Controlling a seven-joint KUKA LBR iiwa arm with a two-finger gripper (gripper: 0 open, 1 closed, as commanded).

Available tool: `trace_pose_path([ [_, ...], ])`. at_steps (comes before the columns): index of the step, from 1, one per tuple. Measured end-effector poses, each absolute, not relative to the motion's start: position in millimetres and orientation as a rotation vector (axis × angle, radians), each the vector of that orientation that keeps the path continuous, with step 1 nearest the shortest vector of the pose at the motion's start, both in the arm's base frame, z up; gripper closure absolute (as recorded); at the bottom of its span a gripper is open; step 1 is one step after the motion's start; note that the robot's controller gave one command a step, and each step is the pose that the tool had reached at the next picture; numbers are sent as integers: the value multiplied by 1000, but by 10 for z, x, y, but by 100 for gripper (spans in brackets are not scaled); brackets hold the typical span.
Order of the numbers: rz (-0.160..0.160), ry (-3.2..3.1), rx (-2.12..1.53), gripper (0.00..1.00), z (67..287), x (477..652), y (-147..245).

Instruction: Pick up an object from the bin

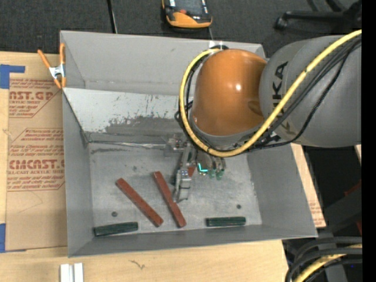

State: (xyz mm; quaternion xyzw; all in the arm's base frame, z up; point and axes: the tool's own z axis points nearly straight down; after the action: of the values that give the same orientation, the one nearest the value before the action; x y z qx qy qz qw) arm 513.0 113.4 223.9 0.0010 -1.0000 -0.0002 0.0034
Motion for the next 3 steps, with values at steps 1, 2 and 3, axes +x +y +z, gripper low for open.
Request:
trace_pose_path([
  [1, -2, -3143, 0, 0, 2282, 5147, 1127],
  [2, -4, -3143, -147, 0, 1491, 5154, 1358],
  [3, 1, -3126, -257, 0, 654, 5091, 1653],
])
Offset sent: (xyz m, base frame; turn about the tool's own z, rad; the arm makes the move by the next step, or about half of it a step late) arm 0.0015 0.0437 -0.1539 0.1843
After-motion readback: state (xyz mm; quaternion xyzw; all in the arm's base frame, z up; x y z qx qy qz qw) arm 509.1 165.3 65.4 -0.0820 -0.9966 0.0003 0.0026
